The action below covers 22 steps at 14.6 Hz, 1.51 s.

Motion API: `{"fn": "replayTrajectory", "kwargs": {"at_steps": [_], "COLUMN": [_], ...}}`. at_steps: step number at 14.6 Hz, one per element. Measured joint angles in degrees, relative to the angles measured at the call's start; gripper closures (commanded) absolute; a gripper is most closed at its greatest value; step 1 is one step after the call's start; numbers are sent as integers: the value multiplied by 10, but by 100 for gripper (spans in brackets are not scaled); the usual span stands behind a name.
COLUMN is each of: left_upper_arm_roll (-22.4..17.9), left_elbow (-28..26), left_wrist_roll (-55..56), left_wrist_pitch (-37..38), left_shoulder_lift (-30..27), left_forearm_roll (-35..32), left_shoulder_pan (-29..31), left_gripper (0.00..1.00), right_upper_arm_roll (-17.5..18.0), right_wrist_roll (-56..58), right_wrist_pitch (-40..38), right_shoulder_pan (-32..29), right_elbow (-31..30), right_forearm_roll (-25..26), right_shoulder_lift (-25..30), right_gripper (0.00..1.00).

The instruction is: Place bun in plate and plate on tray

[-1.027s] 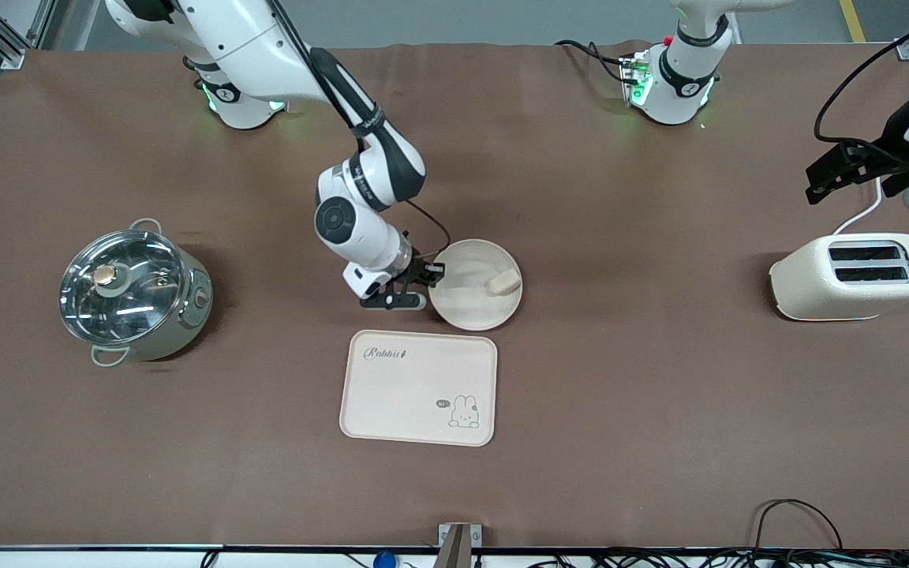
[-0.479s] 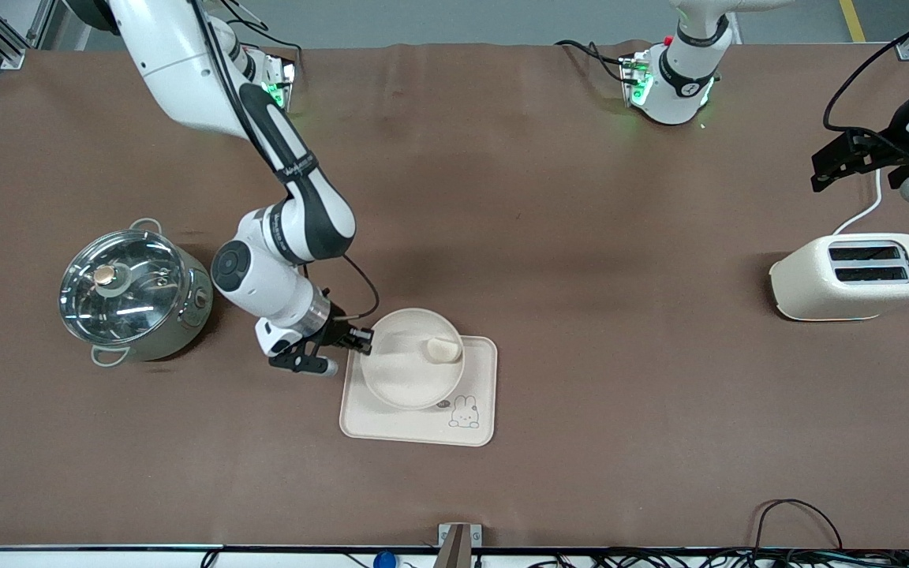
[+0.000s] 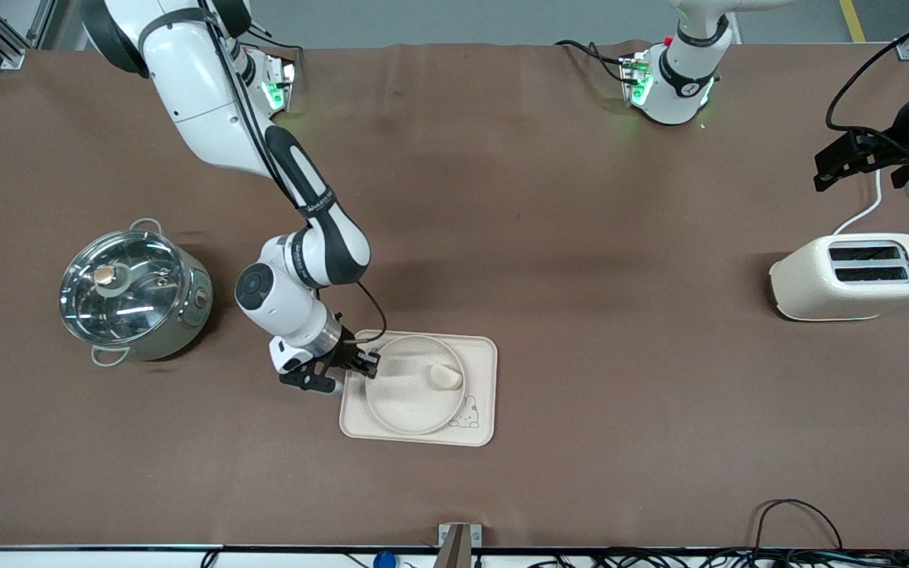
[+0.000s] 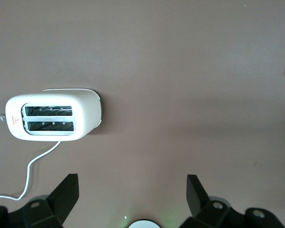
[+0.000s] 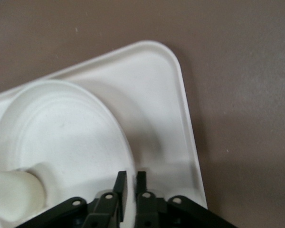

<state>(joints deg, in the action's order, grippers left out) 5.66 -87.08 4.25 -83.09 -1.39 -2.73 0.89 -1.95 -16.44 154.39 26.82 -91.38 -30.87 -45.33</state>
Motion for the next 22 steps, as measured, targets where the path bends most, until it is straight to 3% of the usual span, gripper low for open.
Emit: {"fn": "replayTrajectory", "kwargs": {"at_steps": [4, 8, 11, 15, 19, 22], "left_upper_arm_roll": [2, 3, 3, 3, 3, 9], "left_elbow": [0, 0, 0, 1, 1, 0], "left_wrist_roll": [0, 0, 0, 0, 0, 0], "left_wrist_pitch": [0, -2, -3, -3, -2, -1], "left_shoulder_lift": [1, 4, 5, 4, 4, 6], "left_forearm_roll": [1, 1, 1, 1, 1, 1], "left_shoulder_pan": [-2, -5, -5, -6, -7, -8], "left_gripper": [0, 0, 0, 0, 0, 0], "right_upper_arm_roll": [-4, -17, -36, -97, -118, -124], "right_wrist_roll": [-5, 55, 122, 150, 175, 182], "right_wrist_pitch": [-22, -130, -234, -356, -474, -538], "right_shoulder_pan": [-19, -67, -111, -131, -142, -150], "right_elbow": [39, 59, 61, 61, 60, 28], "right_forearm_roll": [14, 93, 112, 178, 255, 278], "right_shoulder_lift": [3, 37, 97, 187, 285, 385], "right_gripper": [0, 0, 0, 0, 0, 0]}}
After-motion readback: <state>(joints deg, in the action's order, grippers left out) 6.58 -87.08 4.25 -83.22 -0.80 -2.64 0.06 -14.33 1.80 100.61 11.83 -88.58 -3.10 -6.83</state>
